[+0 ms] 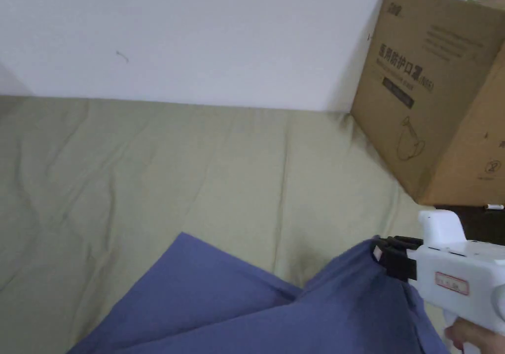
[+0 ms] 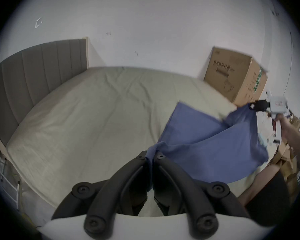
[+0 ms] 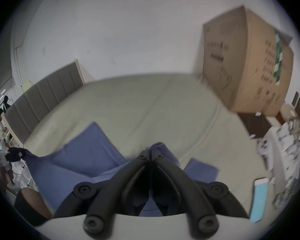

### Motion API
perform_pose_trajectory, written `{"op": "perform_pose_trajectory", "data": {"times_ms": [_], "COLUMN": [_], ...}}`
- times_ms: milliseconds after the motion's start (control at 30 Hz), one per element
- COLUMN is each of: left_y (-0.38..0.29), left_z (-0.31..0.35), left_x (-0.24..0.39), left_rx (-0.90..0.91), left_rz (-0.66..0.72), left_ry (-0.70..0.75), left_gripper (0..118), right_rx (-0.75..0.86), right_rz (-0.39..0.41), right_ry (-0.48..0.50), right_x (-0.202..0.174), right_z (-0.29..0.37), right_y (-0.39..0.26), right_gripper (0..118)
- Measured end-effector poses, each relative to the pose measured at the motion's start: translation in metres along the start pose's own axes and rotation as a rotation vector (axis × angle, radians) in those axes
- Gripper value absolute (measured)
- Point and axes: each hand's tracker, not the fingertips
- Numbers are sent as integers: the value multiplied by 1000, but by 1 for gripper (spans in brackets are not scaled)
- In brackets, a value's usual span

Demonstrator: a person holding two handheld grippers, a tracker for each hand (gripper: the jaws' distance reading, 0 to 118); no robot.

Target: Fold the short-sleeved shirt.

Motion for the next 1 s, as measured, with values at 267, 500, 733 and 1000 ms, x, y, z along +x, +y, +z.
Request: {"op": "perform_pose_trajectory", "data": {"times_ms": [267,500,733,1000], "left_y": [126,227,316,396], "left_z": [73,107,85,1], "left_x": [16,41,46,46], "left_rx": [253,372,403,408], "left_rz": [-55,-87,-118,-195], "left_ry": [-70,-73,-31,85], "left_gripper": [3,3,3,3], "right_rx": [305,443,518,521], "right_rz": [25,85,111,158], "right_ry": [-98,-173,-198,-255], "right_x": [-5,-7,-8,-9], "right_z": [189,253,232,135], "right_y": [100,177,267,365], "right_gripper": [0,0,0,0]}}
